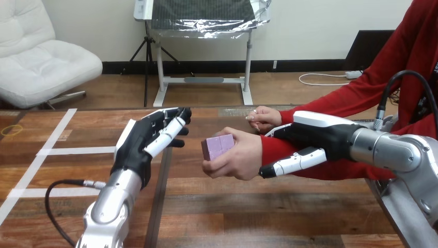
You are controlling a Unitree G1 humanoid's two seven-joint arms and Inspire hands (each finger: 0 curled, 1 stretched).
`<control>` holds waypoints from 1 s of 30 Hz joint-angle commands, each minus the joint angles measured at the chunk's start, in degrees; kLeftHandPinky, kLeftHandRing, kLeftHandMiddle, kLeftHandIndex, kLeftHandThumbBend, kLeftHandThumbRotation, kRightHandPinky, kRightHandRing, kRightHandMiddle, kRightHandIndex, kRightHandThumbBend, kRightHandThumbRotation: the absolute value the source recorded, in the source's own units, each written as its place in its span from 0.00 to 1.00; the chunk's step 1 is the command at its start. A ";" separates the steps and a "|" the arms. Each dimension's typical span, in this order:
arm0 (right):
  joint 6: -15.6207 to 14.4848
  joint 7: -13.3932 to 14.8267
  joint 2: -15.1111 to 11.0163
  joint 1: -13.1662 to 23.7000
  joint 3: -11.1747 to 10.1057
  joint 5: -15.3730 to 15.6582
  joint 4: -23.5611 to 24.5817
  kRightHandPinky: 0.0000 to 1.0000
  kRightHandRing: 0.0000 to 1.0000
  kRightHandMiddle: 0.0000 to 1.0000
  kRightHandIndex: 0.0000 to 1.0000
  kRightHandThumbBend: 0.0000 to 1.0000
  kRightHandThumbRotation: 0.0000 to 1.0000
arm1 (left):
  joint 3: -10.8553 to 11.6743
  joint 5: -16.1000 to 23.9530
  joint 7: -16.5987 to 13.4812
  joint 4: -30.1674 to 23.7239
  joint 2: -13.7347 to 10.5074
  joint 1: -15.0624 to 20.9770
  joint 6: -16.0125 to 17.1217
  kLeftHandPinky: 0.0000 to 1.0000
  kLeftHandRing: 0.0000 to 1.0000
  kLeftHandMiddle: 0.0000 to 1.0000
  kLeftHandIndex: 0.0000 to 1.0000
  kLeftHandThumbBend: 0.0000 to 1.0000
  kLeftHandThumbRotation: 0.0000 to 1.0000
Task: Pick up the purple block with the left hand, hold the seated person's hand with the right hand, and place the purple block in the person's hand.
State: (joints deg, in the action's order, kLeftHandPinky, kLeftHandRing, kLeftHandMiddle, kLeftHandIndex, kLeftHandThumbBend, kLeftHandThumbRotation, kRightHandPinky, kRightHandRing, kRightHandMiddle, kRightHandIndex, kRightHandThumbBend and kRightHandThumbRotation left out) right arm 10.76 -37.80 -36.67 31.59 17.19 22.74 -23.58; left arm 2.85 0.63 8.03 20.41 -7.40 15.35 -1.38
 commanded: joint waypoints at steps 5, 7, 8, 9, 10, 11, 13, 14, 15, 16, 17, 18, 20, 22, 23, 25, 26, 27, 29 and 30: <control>-2.62 2.24 -2.15 0.45 -3.28 0.48 3.47 0.73 0.87 0.88 0.90 1.00 0.87 | -0.48 0.89 -1.26 -8.56 -0.28 -3.47 0.66 0.66 0.71 0.73 0.67 0.46 0.52; -3.39 2.56 -2.12 0.14 -3.64 0.56 4.07 0.71 0.86 0.88 0.91 1.00 0.88 | -0.44 0.98 -1.57 -9.56 -0.14 -4.55 1.11 0.67 0.71 0.72 0.67 0.45 0.50; -3.64 2.61 -2.11 0.02 -3.83 0.48 4.32 0.71 0.87 0.88 0.92 1.00 0.88 | -0.43 1.05 -1.71 -9.93 -0.11 -4.96 1.35 0.67 0.71 0.72 0.67 0.45 0.50; -3.83 2.65 -2.11 -0.07 -3.97 0.43 4.51 0.71 0.87 0.88 0.92 1.00 0.89 | -0.44 1.10 -1.82 -10.23 -0.09 -5.26 1.48 0.67 0.71 0.72 0.67 0.44 0.49; -3.93 2.92 -2.05 -0.27 -4.29 0.23 4.71 0.71 0.87 0.88 0.92 1.00 0.89 | -0.41 1.16 -2.01 -10.78 -0.04 -5.91 1.88 0.67 0.71 0.72 0.67 0.44 0.49; -3.97 3.09 -2.01 -0.39 -4.51 0.11 4.82 0.71 0.87 0.88 0.93 1.00 0.89 | -0.41 1.21 -2.13 -11.18 0.01 -6.31 2.06 0.67 0.70 0.71 0.67 0.44 0.49; -3.94 3.60 -1.94 -0.71 -4.95 -0.10 5.04 0.71 0.87 0.89 0.93 1.00 0.89 | -0.40 1.31 -2.28 -12.03 0.03 -7.21 2.58 0.66 0.70 0.71 0.67 0.45 0.49; -3.89 3.84 -1.92 -0.84 -5.13 -0.17 5.12 0.71 0.87 0.89 0.93 1.00 0.90 | -0.41 1.35 -2.32 -12.40 0.02 -7.57 2.81 0.66 0.69 0.71 0.66 0.44 0.49; -3.86 4.00 -1.90 -0.94 -5.27 -0.20 5.18 0.71 0.87 0.89 0.94 1.00 0.90 | -0.41 1.39 -2.34 -12.66 0.01 -7.83 2.96 0.66 0.69 0.70 0.66 0.44 0.49; -3.98 4.61 -1.78 -1.22 -5.55 -0.13 5.39 0.71 0.87 0.89 0.94 1.00 0.90 | -0.41 1.41 -2.34 -13.28 0.00 -8.40 3.21 0.65 0.69 0.70 0.66 0.44 0.49; -4.09 5.01 -1.69 -1.40 -5.73 -0.05 5.55 0.71 0.87 0.89 0.94 1.00 0.91 | -0.42 1.42 -2.34 -13.69 0.00 -8.75 3.32 0.64 0.68 0.70 0.66 0.42 0.49; -4.17 5.30 -1.64 -1.53 -5.83 -0.01 5.67 0.71 0.87 0.89 0.94 1.00 0.91 | -0.43 1.42 -2.35 -13.99 -0.01 -9.00 3.39 0.64 0.68 0.69 0.66 0.41 0.48; -4.23 7.13 -1.42 -2.21 -6.19 0.51 6.29 0.71 0.87 0.89 0.94 1.00 0.92 | -0.39 1.38 -2.38 -14.70 0.01 -9.81 4.13 0.63 0.67 0.69 0.65 0.40 0.47; -4.30 8.94 -1.13 -2.87 -6.51 0.93 6.86 0.71 0.86 0.89 0.94 1.00 0.92 | -0.36 1.29 -2.27 -15.18 -0.01 -10.47 5.06 0.62 0.66 0.68 0.65 0.39 0.46; -4.34 9.77 -0.97 -3.19 -6.66 1.08 7.12 0.70 0.86 0.88 0.94 1.00 0.93 | -0.34 1.23 -2.18 -15.36 -0.03 -10.76 5.54 0.61 0.65 0.67 0.64 0.39 0.44; -4.53 11.72 -0.58 -3.89 -6.97 1.60 7.67 0.69 0.85 0.87 0.93 1.00 0.93 | -0.40 1.34 -1.98 -15.78 -0.26 -11.35 6.32 0.59 0.64 0.66 0.63 0.37 0.40; -4.67 12.59 -0.43 -4.20 -7.07 1.85 7.93 0.68 0.84 0.87 0.93 1.00 0.94 | -0.46 1.46 -1.89 -15.98 -0.42 -11.59 6.57 0.59 0.63 0.66 0.63 0.36 0.40; -4.77 13.23 -0.34 -4.40 -7.10 2.01 8.10 0.68 0.84 0.87 0.93 1.00 0.94 | -0.50 1.55 -1.83 -16.10 -0.53 -11.74 6.75 0.58 0.63 0.65 0.62 0.36 0.39; -5.39 15.33 0.07 -5.21 -7.33 2.66 8.92 0.67 0.84 0.87 0.93 1.00 0.95 | -0.59 1.64 -1.58 -16.95 -0.77 -12.45 6.86 0.58 0.63 0.65 0.62 0.36 0.38; -5.60 15.92 0.16 -5.42 -7.36 2.83 9.16 0.67 0.83 0.87 0.93 1.00 0.95 | -0.61 1.66 -1.51 -17.18 -0.82 -12.64 6.88 0.58 0.62 0.64 0.62 0.36 0.37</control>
State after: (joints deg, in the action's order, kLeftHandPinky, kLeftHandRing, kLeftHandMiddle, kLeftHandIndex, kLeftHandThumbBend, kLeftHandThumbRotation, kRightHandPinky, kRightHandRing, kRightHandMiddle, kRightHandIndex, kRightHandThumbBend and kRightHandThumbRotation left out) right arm 5.95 -26.29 -37.38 25.68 12.56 24.90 -18.01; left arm 2.79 1.94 6.12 8.08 -7.23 1.55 3.14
